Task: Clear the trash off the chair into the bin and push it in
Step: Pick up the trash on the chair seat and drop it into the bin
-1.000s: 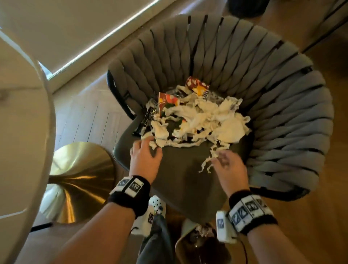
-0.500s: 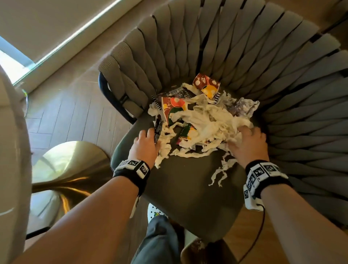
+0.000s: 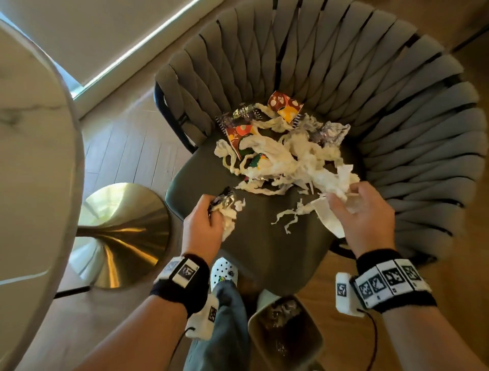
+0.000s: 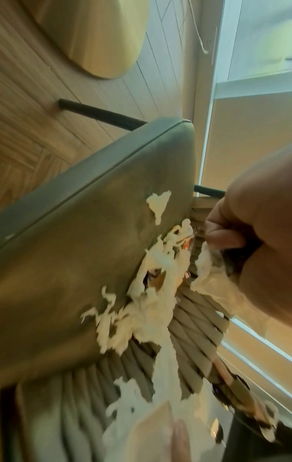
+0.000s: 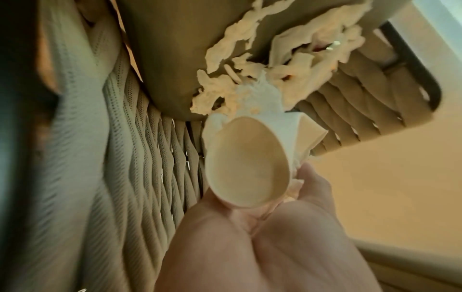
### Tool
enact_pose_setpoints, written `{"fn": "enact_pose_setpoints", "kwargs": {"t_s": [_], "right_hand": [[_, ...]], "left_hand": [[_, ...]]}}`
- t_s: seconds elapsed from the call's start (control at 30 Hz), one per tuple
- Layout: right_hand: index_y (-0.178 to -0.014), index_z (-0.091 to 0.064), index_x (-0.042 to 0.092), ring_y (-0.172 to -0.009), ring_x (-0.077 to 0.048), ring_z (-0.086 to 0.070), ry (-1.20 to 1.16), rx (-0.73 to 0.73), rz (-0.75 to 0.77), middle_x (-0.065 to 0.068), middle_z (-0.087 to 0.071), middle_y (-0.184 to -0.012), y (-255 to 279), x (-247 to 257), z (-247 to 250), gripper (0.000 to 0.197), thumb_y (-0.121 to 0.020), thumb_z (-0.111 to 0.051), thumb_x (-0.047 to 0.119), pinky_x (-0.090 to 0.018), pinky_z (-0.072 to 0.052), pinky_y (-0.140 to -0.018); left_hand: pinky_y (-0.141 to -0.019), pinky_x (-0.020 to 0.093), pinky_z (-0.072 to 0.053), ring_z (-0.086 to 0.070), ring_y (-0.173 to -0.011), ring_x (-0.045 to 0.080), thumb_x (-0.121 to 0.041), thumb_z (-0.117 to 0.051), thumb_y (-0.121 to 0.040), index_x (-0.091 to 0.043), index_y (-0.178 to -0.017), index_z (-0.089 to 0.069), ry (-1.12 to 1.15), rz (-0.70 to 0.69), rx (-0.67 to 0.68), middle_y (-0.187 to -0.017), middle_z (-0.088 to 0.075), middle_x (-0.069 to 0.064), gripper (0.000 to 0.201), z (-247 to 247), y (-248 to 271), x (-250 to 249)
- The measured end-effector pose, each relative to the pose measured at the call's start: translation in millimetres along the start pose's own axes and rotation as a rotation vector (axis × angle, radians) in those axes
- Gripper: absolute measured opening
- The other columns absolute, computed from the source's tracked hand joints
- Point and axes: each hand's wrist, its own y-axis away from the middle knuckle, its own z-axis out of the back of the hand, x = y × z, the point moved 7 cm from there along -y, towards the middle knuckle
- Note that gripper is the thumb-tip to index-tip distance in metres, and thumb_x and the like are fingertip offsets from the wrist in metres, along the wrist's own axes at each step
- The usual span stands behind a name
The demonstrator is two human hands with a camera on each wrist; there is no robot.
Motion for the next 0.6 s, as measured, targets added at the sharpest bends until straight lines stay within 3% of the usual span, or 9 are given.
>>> {"fn": "enact_pose_setpoints", "kwargs": {"t_s": [0.07, 0.13, 0.27, 0.37, 0.47, 0.53, 0.6], "right_hand": [[-0.101, -0.061, 0.020, -0.089, -0.021, -0.063, -0.097, 0.011, -0.012, 0.000, -0.068, -0.095, 28.4, 3.3, 16.6, 0.031, -0.085, -0.072, 0.045, -0.042, -0.055, -0.076], [-0.103, -0.059, 0.024, -0.090, -0.018, -0.065, -0.201, 0.048, -0.023, 0.003, -0.068, -0.097, 58.5, 3.9, 31.5, 0.032, -0.083, -0.074, 0.045, -0.045, -0.058, -0.077], [-0.131, -0.057, 0.029, -0.108, -0.007, -0.064, -0.353, 0.183, -0.063, 0.010, -0.068, -0.118, 121.7, -3.1, 60.6, 0.054, -0.082, -0.075, 0.044, -0.032, -0.054, -0.087], [-0.109, -0.065, 0.036, -0.092, -0.009, -0.071, -0.467, 0.341, -0.090, 0.012, -0.072, -0.104, 176.5, -11.0, 74.1, 0.032, -0.080, -0.072, 0.045, -0.032, -0.059, -0.073], [-0.091, -0.064, 0.036, -0.082, -0.013, -0.069, -0.447, 0.467, -0.116, 0.007, -0.070, -0.097, 228.0, -31.7, 68.9, 0.016, -0.082, -0.068, 0.049, -0.033, -0.060, -0.063], [-0.089, -0.063, 0.033, -0.076, -0.014, -0.069, -0.415, 0.550, -0.171, 0.002, -0.069, -0.092, 257.9, -54.7, 50.2, 0.017, -0.085, -0.066, 0.049, -0.033, -0.060, -0.062], [-0.090, -0.062, 0.030, -0.076, -0.011, -0.067, -0.350, 0.627, -0.220, 0.002, -0.068, -0.091, 279.8, -80.8, 20.0, 0.024, -0.088, -0.063, 0.054, -0.032, -0.060, -0.068]], "left_hand": [[-0.053, 0.018, -0.047, -0.061, -0.064, 0.010, -0.007, -0.049, -0.097, -0.027, -0.102, -0.055, 0.042, -0.010, 0.015, -0.075, -0.062, -0.007, 0.021, -2.5, 40.0, -13.9], [-0.053, 0.019, -0.049, -0.061, -0.064, 0.012, -0.005, -0.050, -0.096, -0.025, -0.102, -0.057, 0.101, -0.010, 0.052, -0.075, -0.063, -0.004, 0.022, -9.4, 81.3, -22.7], [-0.058, 0.023, -0.052, -0.064, -0.068, 0.010, -0.006, -0.051, -0.096, -0.030, -0.100, -0.059, 0.154, 0.076, 0.125, -0.078, -0.066, -0.004, 0.026, -31.3, 159.1, -21.8], [-0.064, 0.019, -0.053, -0.066, -0.072, 0.002, -0.007, -0.051, -0.097, -0.039, -0.094, -0.055, 0.166, 0.155, 0.196, -0.078, -0.067, -0.005, 0.032, -47.6, 211.3, -19.4], [-0.065, 0.009, -0.050, -0.063, -0.076, -0.008, -0.007, -0.051, -0.099, -0.027, -0.096, -0.057, 0.167, 0.227, 0.272, -0.079, -0.066, -0.005, 0.021, -69.6, 254.8, -3.1], [-0.069, 0.014, -0.053, -0.066, -0.079, -0.003, -0.012, -0.050, -0.099, -0.018, -0.106, -0.059, 0.115, 0.281, 0.326, -0.085, -0.068, -0.006, 0.012, -92.5, 276.2, 22.1], [-0.079, 0.029, -0.059, -0.068, -0.084, 0.006, -0.017, -0.050, -0.100, -0.020, -0.110, -0.057, 0.073, 0.344, 0.393, -0.092, -0.069, -0.004, 0.012, -120.0, 290.4, 54.3]]}}
